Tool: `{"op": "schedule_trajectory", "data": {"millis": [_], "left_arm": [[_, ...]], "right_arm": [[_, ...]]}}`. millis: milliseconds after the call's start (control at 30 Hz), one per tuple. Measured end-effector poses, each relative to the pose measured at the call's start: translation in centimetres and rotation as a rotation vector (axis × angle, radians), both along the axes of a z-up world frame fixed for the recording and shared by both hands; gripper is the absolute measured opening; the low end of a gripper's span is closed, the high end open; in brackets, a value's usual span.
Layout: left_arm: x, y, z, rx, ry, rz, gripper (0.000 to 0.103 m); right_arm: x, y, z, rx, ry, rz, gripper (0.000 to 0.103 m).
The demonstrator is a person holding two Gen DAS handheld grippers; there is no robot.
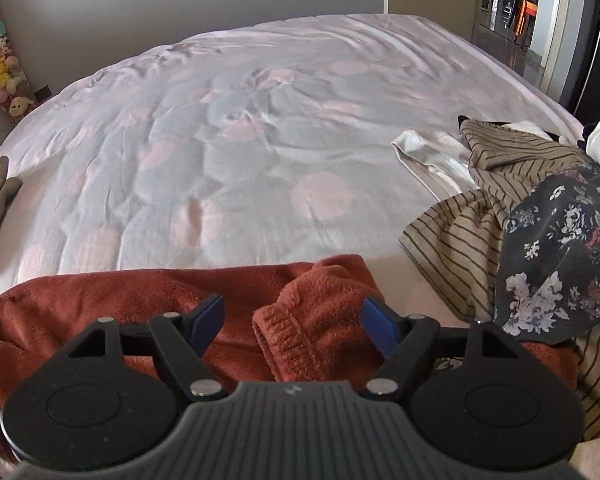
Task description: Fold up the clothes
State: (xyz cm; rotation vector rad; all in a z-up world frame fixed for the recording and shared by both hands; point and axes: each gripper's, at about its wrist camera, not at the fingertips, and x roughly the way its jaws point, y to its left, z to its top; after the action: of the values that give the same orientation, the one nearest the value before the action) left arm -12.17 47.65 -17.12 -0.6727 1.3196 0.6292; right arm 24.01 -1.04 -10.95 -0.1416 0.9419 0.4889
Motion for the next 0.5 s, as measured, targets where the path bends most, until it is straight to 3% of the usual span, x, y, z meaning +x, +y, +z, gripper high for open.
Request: {"op": "schedule_trajectory", "data": {"millis": [200, 300, 333, 367, 500], "left_arm": [[0.4, -0.6, -0.3, 0.015, 0.022, -0.009, 0.057], [0.4, -0.7, -0.7, 0.004, 0.030, 0.001, 0.059], [0.4, -0.8, -0.8, 0.001, 0.034, 0.001, 0.059], [0.5, -0.9, -0.9, -0.002, 0.039, 0.002, 0.059], [0.7, -1.5, -1.1, -0.055, 0.063, 0.020, 0.054]], "right_arm": [[-0.8, 3.4, -4.3, -0.171, 0.030, 0.098, 0.084], [0.2, 2.9, -5.2, -0.177, 0.096, 0.067, 0.076], [0.6, 2.7, -5.5, -0.176, 0.119, 0.055, 0.068], [1.0, 2.3, -5.7, -0.179, 0.137, 0.038, 0.054], [1.1, 0.9, -5.6, -0.174, 0.136, 0.032, 0.038]]}}
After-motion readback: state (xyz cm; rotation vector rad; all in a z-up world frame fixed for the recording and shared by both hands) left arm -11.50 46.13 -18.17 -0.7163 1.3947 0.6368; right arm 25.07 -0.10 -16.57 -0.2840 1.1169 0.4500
